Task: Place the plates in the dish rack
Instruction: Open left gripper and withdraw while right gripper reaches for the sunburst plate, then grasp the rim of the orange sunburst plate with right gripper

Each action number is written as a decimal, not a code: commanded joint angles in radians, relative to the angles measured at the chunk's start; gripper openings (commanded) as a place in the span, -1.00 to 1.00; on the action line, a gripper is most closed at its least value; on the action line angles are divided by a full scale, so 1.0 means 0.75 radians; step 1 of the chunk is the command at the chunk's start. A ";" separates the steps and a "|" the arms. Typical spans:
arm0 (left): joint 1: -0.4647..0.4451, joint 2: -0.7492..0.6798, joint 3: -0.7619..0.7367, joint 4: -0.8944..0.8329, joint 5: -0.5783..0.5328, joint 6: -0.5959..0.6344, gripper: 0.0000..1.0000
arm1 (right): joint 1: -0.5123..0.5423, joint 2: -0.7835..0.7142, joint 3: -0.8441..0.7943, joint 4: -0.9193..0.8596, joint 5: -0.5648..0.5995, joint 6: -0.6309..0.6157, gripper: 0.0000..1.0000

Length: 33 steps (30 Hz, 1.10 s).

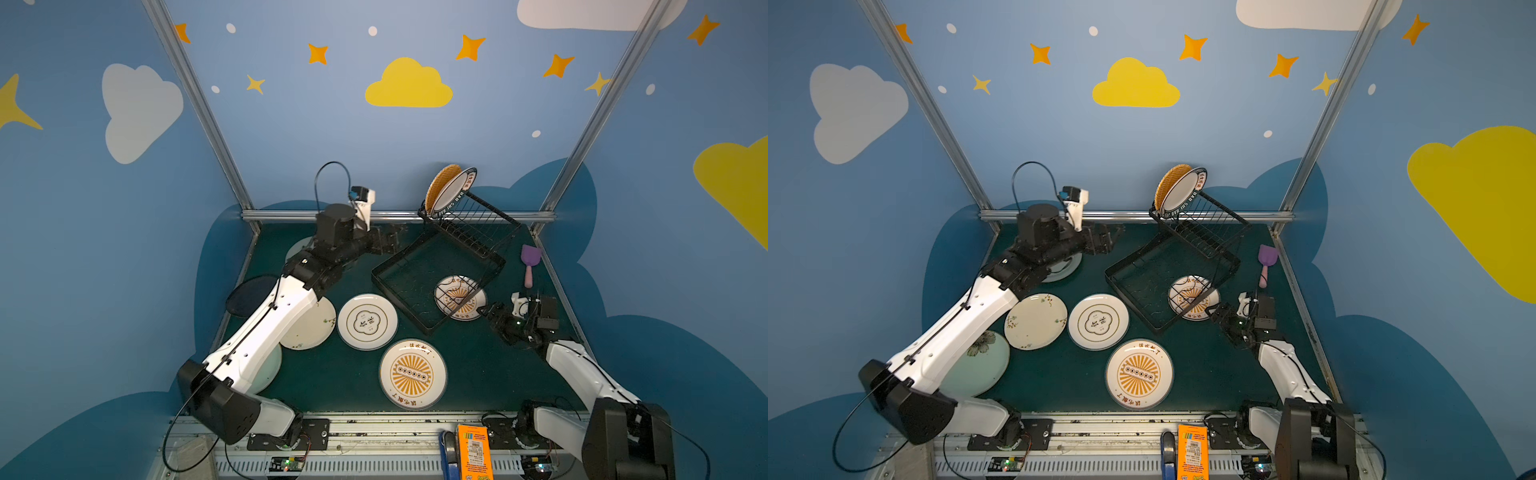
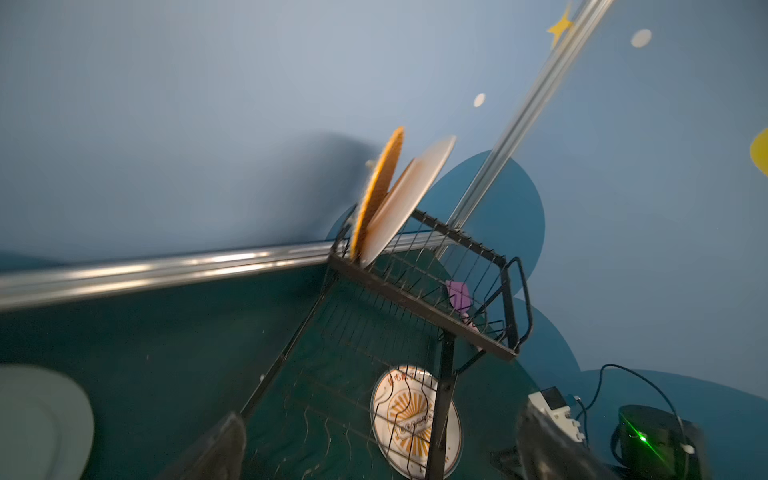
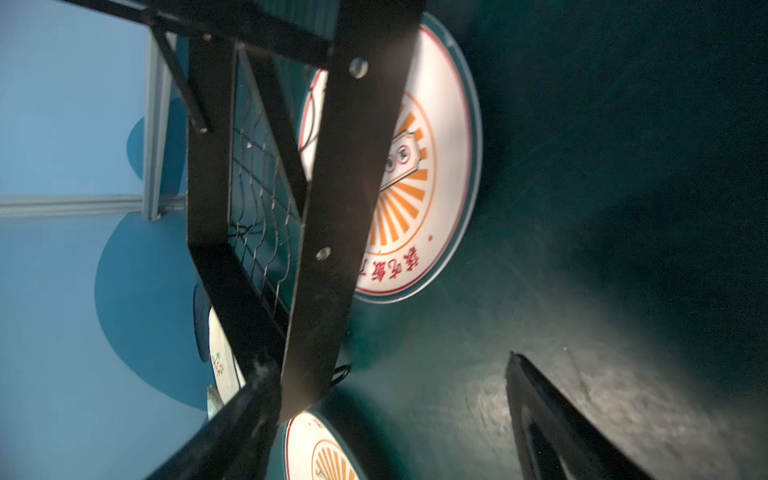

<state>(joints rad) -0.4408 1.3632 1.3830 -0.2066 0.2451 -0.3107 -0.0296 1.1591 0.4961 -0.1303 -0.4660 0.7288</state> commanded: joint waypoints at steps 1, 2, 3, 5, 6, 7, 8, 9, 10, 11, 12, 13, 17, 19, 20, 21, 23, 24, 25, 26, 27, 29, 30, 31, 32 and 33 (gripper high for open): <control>0.118 -0.132 -0.190 0.213 0.316 -0.248 1.00 | -0.010 0.120 0.064 0.024 0.052 0.040 0.59; 0.148 -0.168 -0.259 0.239 0.373 -0.262 1.00 | -0.011 0.181 0.088 0.021 0.039 0.035 0.55; 0.174 -0.204 -0.327 0.280 0.443 -0.275 1.00 | -0.014 0.241 0.116 0.020 0.005 0.033 0.50; 0.208 -0.253 -0.431 0.367 0.579 -0.302 1.00 | -0.032 0.363 0.188 -0.006 -0.080 0.021 0.38; 0.217 -0.269 -0.474 0.399 0.630 -0.318 1.00 | -0.034 0.420 0.205 0.009 -0.109 0.033 0.27; 0.221 -0.278 -0.495 0.406 0.658 -0.329 1.00 | -0.034 0.461 0.203 0.055 -0.133 0.059 0.20; 0.220 -0.284 -0.518 0.413 0.681 -0.332 1.00 | -0.037 0.497 0.192 0.116 -0.141 0.088 0.15; 0.220 -0.286 -0.542 0.423 0.703 -0.335 1.00 | -0.040 0.527 0.188 0.153 -0.140 0.112 0.10; 0.220 -0.287 -0.562 0.430 0.713 -0.335 1.00 | -0.039 0.545 0.189 0.175 -0.141 0.126 0.05; 0.220 -0.286 -0.587 0.445 0.715 -0.332 1.00 | -0.035 0.555 0.187 0.194 -0.131 0.134 0.02; 0.220 -0.286 -0.609 0.464 0.711 -0.334 1.00 | -0.029 0.557 0.187 0.196 -0.103 0.138 0.01; 0.221 -0.284 -0.623 0.479 0.706 -0.335 1.00 | -0.028 0.559 0.187 0.194 -0.084 0.137 0.01; 0.241 -0.268 -0.644 0.534 0.727 -0.373 1.00 | -0.026 0.610 0.202 0.197 -0.066 0.147 -0.05; 0.256 -0.267 -0.640 0.523 0.740 -0.375 1.00 | -0.026 0.632 0.191 0.232 -0.056 0.166 -0.11; 0.262 -0.267 -0.639 0.511 0.733 -0.376 1.00 | -0.026 0.646 0.189 0.241 -0.054 0.171 -0.15; 0.266 -0.269 -0.642 0.511 0.731 -0.380 1.00 | -0.026 0.654 0.190 0.243 -0.049 0.174 -0.18; 0.269 -0.279 -0.651 0.517 0.733 -0.384 1.00 | -0.027 0.658 0.187 0.242 -0.022 0.177 -0.24; 0.269 -0.283 -0.655 0.519 0.731 -0.385 1.00 | -0.027 0.657 0.184 0.248 -0.012 0.180 -0.27; 0.270 -0.282 -0.659 0.526 0.733 -0.394 1.00 | -0.027 0.661 0.183 0.258 -0.007 0.184 -0.31; 0.269 -0.282 -0.665 0.534 0.735 -0.404 1.00 | -0.026 0.665 0.186 0.260 -0.004 0.193 -0.33; 0.269 -0.276 -0.668 0.539 0.735 -0.412 1.00 | -0.023 0.670 0.190 0.263 0.001 0.198 -0.35; 0.272 -0.264 -0.664 0.535 0.735 -0.426 1.00 | -0.020 0.685 0.190 0.276 0.009 0.215 -0.40; 0.272 -0.260 -0.663 0.533 0.735 -0.425 1.00 | -0.020 0.690 0.192 0.281 0.011 0.219 -0.42; 0.274 -0.257 -0.662 0.530 0.734 -0.428 1.00 | -0.021 0.694 0.190 0.283 0.018 0.224 -0.44; 0.278 -0.257 -0.663 0.529 0.735 -0.432 1.00 | -0.022 0.696 0.182 0.292 0.020 0.229 -0.45; 0.277 -0.257 -0.664 0.533 0.735 -0.434 1.00 | -0.020 0.693 0.181 0.296 0.026 0.231 -0.47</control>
<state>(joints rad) -0.2398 1.1645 0.8860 0.1600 0.7792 -0.6243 -0.0505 1.6398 0.6403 0.1162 -0.5312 0.8871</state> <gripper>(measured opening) 0.996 0.272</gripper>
